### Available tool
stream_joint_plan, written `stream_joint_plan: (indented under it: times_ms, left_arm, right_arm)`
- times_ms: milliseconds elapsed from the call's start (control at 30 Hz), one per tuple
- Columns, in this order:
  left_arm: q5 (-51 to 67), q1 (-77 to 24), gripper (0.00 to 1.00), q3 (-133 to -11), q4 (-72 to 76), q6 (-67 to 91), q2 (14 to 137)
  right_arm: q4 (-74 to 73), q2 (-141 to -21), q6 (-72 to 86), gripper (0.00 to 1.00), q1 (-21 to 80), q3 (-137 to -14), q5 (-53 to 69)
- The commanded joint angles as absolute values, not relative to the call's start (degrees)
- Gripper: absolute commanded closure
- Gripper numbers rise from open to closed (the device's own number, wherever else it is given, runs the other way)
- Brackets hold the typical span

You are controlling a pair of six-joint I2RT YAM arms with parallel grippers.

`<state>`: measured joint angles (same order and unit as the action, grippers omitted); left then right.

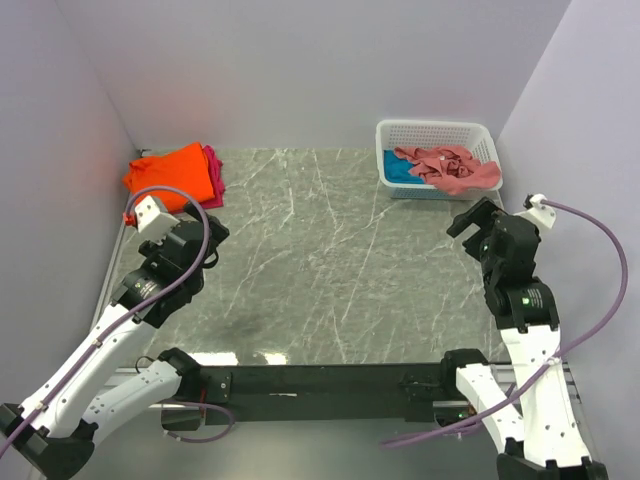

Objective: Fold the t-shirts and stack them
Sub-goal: Grab the tshirt from the pile

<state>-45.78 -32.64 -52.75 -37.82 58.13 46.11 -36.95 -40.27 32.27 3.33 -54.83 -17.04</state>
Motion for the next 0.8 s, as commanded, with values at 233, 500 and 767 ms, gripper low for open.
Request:
stream_joint_plan:
  times_ms: [233, 500, 767]
  left_arm:
    - [-43.59, -32.34, 0.01, -52.38, -32.61, 55.98, 45.53]
    - [-43.33, -32.34, 0.01, -53.00, -35.24, 57.39, 46.76]
    - [-44.12, -32.17, 0.00, -52.12, -36.83, 58.45, 44.30]
  right_arm:
    - [-30.05, -60.35, 19.34, 0.00, 2.73, -68.97, -14.14]
    - [-40.77, -92.53, 17.93, 0.00, -1.30, -95.78, -17.66]
    - [-45.70, -109.06, 17.93, 0.05, -5.36, -108.80, -13.89]
